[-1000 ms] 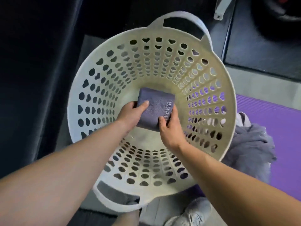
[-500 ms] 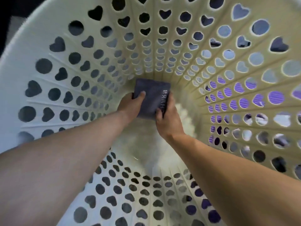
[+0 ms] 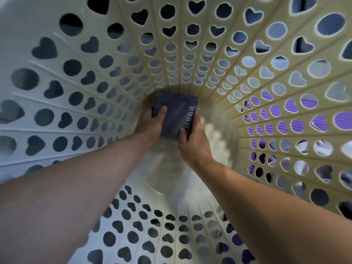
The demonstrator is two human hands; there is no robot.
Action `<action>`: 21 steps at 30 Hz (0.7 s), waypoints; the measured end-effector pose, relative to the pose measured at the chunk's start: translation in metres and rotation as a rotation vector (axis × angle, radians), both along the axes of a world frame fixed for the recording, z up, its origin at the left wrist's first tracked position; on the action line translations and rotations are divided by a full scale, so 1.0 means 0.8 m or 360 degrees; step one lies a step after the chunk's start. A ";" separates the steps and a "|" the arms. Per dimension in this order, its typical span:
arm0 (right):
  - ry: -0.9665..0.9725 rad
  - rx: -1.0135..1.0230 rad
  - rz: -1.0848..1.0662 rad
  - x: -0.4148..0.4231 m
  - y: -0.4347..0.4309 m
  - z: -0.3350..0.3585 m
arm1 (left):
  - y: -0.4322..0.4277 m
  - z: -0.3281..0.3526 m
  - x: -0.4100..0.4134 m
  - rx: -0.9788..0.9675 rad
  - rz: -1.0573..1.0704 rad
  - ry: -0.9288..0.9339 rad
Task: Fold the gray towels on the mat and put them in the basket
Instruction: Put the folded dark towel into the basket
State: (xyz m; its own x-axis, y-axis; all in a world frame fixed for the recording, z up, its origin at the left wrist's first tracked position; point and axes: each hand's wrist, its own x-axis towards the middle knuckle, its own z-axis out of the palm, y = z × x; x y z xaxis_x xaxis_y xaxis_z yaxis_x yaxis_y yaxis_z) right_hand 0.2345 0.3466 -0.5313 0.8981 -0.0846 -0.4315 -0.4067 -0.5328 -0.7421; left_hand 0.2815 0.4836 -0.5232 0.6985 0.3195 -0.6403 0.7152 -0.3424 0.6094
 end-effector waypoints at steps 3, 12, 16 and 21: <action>0.0041 -0.0027 0.0023 0.003 0.000 -0.002 | 0.002 -0.009 0.002 0.0050 -0.0017 0.0030; 0.0161 -0.0123 0.0061 0.004 -0.021 0.021 | 0.005 0.015 0.003 0.0116 -0.0153 0.0091; 0.0244 -0.0268 0.0152 -0.013 -0.035 0.065 | 0.006 0.063 -0.003 0.0247 -0.0248 0.0064; 0.0236 -0.0452 0.0306 -0.035 -0.045 0.150 | 0.000 0.137 -0.016 0.0409 -0.0636 -0.0072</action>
